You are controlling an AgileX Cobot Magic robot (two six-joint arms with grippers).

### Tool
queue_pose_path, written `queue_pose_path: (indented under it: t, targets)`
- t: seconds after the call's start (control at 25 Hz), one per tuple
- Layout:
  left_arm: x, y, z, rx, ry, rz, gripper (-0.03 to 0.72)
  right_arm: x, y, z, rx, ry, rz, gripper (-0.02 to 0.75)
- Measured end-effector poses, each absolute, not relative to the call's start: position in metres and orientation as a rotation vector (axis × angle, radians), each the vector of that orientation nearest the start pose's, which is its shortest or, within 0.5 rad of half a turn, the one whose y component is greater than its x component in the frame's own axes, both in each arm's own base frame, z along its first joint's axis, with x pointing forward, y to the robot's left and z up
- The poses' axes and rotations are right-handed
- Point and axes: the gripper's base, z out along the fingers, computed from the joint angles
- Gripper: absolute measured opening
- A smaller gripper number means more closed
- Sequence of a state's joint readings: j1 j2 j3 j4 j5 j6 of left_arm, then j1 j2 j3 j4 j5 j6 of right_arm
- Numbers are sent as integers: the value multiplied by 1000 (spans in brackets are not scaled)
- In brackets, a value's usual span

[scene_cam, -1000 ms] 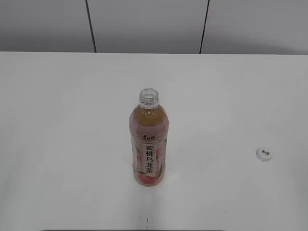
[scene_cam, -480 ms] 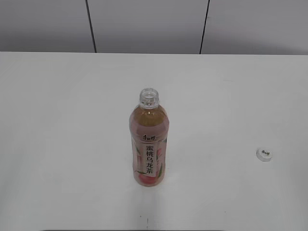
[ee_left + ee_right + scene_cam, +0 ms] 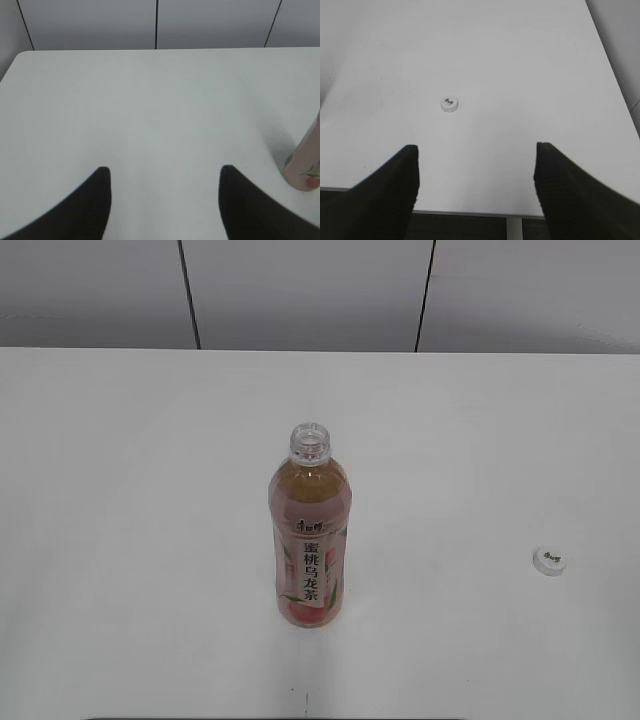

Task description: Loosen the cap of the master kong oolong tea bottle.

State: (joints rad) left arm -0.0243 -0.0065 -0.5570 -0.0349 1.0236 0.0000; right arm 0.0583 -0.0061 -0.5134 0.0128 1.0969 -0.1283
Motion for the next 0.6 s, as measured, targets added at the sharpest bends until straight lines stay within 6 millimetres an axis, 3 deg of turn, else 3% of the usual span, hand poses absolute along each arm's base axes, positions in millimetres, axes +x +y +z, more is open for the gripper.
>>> queue_pose_path:
  t: [0.6]
  targets:
    - [-12, -2, 296, 26, 1944, -57, 400, -9, 1, 278, -193, 2052, -28, 544]
